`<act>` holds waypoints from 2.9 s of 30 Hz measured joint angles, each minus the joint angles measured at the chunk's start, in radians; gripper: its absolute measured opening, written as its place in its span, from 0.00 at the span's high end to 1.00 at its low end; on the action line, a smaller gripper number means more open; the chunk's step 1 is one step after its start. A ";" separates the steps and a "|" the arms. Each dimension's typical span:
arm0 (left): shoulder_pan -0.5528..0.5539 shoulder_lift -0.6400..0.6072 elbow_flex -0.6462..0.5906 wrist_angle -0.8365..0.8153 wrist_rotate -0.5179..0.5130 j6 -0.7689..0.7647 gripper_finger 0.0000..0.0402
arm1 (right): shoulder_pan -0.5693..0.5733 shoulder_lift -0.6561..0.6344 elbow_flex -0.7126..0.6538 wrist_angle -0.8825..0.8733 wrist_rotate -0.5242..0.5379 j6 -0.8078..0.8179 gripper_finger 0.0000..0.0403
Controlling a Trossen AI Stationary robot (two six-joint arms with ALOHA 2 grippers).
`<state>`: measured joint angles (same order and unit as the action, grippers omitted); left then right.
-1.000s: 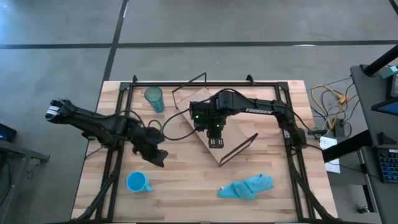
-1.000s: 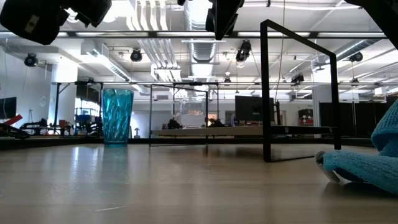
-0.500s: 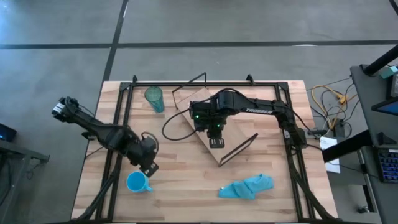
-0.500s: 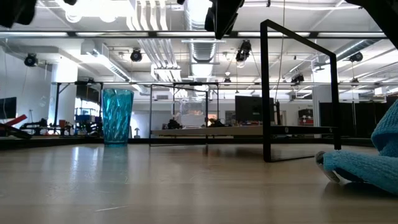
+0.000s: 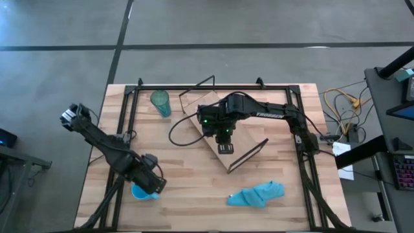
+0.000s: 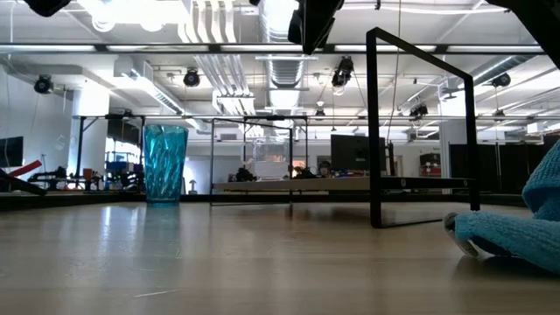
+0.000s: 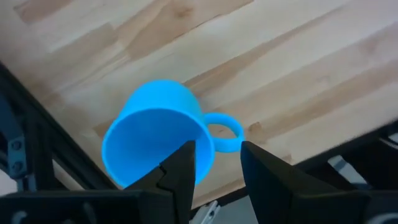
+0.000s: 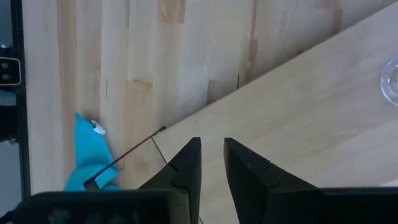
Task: Stack small to large cups/mugs on shelf
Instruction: Put the blue mug on the shelf
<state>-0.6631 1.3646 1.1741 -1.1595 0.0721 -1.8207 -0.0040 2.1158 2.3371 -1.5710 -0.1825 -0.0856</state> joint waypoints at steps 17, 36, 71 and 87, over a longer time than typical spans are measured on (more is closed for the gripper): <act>-0.004 0.136 0.001 0.001 0.054 -0.137 0.72 | 0.003 0.000 -0.001 0.000 0.000 0.032 0.85; -0.004 0.187 -0.006 0.025 0.075 -0.190 0.72 | 0.028 0.000 -0.001 0.000 0.000 0.033 0.85; 0.016 0.216 -0.013 0.141 0.070 0.463 1.00 | 0.028 0.000 -0.002 0.005 0.000 0.024 0.85; 0.089 0.215 0.006 0.156 -0.045 0.976 1.00 | 0.028 0.000 -0.002 0.011 0.000 0.012 0.86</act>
<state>-0.5737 1.5799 1.1797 -1.0032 0.0267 -0.8445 0.0238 2.1162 2.3356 -1.5596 -0.1825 -0.0732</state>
